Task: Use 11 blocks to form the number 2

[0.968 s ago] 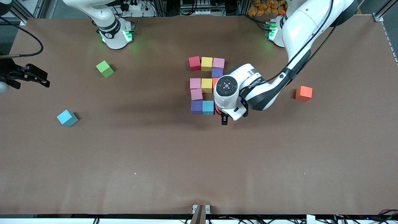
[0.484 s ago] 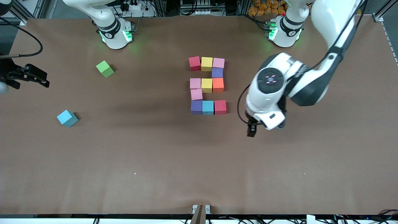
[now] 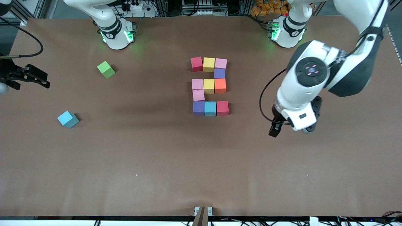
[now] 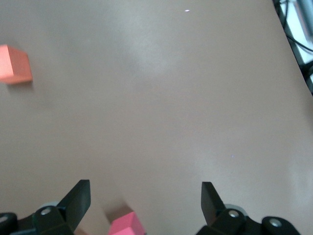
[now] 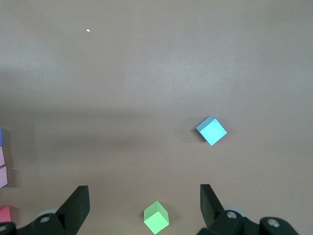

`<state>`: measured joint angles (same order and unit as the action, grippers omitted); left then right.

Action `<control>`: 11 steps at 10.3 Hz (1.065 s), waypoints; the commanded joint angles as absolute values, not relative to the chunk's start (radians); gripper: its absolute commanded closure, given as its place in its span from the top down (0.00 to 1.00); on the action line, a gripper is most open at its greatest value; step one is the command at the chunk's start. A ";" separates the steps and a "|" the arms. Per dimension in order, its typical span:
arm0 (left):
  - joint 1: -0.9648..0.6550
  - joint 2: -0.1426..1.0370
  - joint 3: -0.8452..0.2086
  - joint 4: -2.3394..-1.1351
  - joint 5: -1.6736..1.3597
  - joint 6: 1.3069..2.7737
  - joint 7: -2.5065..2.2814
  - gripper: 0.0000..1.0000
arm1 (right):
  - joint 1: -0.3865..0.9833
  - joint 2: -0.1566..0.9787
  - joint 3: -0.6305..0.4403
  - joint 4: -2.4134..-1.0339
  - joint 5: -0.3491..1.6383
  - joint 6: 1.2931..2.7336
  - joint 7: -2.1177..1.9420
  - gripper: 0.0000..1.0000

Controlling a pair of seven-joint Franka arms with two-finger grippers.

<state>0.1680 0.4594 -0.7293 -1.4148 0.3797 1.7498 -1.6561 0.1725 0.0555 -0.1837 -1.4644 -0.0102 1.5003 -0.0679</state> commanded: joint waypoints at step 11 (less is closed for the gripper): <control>-0.095 0.052 -0.082 -1.487 0.048 1.510 -0.477 1.00 | 0.150 0.048 -0.178 -1.471 -0.009 1.486 -0.086 1.00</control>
